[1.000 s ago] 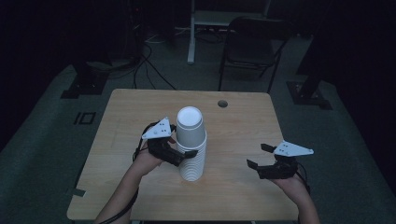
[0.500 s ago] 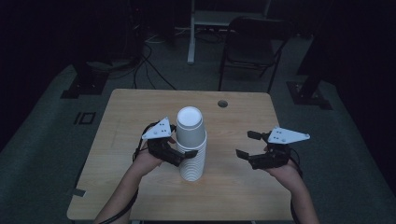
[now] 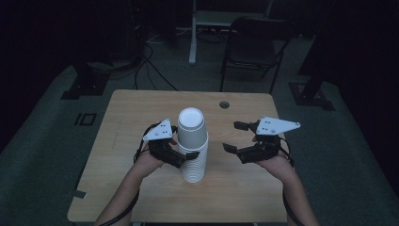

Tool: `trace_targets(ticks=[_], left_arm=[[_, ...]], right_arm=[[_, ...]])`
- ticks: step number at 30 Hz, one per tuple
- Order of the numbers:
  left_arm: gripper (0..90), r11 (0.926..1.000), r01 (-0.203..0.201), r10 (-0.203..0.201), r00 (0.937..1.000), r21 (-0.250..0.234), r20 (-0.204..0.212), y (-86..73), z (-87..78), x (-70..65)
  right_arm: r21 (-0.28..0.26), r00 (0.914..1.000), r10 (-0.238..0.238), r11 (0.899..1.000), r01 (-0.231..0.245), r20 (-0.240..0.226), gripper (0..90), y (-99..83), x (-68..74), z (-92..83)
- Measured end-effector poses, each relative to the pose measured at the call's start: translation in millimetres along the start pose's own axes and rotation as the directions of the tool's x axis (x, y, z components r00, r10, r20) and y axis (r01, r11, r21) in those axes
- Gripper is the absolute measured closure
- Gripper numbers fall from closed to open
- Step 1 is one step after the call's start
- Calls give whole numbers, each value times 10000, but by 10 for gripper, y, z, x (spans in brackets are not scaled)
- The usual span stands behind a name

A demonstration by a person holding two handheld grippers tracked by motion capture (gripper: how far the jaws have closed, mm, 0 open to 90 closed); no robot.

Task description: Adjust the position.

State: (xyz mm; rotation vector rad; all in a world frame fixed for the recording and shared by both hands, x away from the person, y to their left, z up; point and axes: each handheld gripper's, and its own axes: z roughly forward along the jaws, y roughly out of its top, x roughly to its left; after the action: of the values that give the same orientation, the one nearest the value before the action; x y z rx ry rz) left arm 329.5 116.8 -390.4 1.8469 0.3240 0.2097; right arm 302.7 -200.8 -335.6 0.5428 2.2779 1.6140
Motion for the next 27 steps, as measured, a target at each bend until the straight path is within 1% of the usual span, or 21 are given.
trace_targets(ticks=[5, 6, 7, 9, 14, 19, 21, 24, 26, 27], left_arm=[[59, 10000, -9, 9, 10000, -34, 27, -5, -5, -4], [59, 10000, -6, 6, 10000, -37, 21, -5, -6, -5], [59, 10000, -6, 6, 10000, -37, 21, -5, -6, -5], [59, 10000, -13, 13, 10000, -25, 30, -5, -7, -5], [59, 10000, -4, 4, 10000, -4, 50, -2, -3, -3], [59, 10000, -4, 4, 10000, -56, 53, -8, -2, -4], [59, 10000, -5, 5, 10000, -58, 45, -9, -3, -6], [59, 10000, -21, 22, 10000, -61, 45, -10, -5, -7], [59, 10000, -24, 24, 10000, -54, 52, -9, -5, -8], [59, 10000, -15, 15, 10000, -53, 48, -9, -4, -8]], right_arm=[[40, 9992, -275, 9996, 276, -286, 168, 118, 42, 99], [53, 9987, -385, 9992, 387, -327, 168, 141, 49, 120], [53, 9987, -385, 9992, 387, -327, 168, 141, 49, 120], [39, 9980, -498, 9987, 500, -392, 168, 202, 65, 168], [-81, 9971, -485, 9988, 481, -586, 168, 315, 67, 272], [-203, 9950, -572, 9982, 557, -816, 168, 402, 96, 358], [-197, 9941, -639, 9979, 625, -874, 168, 437, 115, 393], [-206, 9937, -750, 9971, 735, -831, 168, 486, 149, 446], [-249, 9933, -717, 9973, 697, -908, 166, 517, 156, 482], [-306, 9922, -699, 9973, 671, -1028, 166, 532, 156, 501]])
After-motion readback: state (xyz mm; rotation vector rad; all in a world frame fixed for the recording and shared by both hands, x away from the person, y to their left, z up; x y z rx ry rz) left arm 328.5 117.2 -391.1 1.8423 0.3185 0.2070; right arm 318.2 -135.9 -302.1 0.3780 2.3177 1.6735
